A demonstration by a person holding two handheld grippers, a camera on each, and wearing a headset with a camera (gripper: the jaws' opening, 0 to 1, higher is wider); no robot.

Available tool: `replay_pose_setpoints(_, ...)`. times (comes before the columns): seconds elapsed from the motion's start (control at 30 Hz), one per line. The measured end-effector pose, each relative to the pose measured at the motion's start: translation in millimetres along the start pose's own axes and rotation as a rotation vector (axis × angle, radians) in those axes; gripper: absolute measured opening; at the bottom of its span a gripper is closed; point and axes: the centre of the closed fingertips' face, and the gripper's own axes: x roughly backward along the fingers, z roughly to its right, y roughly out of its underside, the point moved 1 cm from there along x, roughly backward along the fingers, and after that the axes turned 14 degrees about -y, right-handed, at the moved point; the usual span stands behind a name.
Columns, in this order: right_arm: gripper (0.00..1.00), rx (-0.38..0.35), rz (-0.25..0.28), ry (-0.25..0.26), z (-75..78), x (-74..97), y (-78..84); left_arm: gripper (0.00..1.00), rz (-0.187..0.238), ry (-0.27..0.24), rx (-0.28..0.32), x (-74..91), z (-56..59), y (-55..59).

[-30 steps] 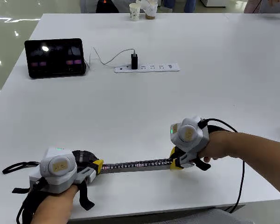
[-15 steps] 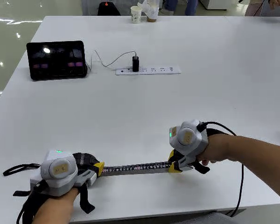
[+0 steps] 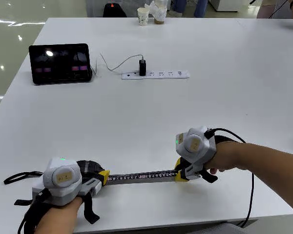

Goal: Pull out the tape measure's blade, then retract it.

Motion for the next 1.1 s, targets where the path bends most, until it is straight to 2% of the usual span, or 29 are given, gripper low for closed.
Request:
replay_pose_setpoints(0.2, 0.11, 0.027, 0.005, -0.005, 0.2, -1.5, -3.1, 0.61, 0.001, -0.001, -0.001, 0.4, -0.2, 0.0)
replay_pose_setpoints(1.1, 0.11, 0.007, 0.005, -0.002, -0.4, -5.2, -11.9, 0.61, 0.003, -0.001, 0.0, 1.4, 0.4, -1.0)
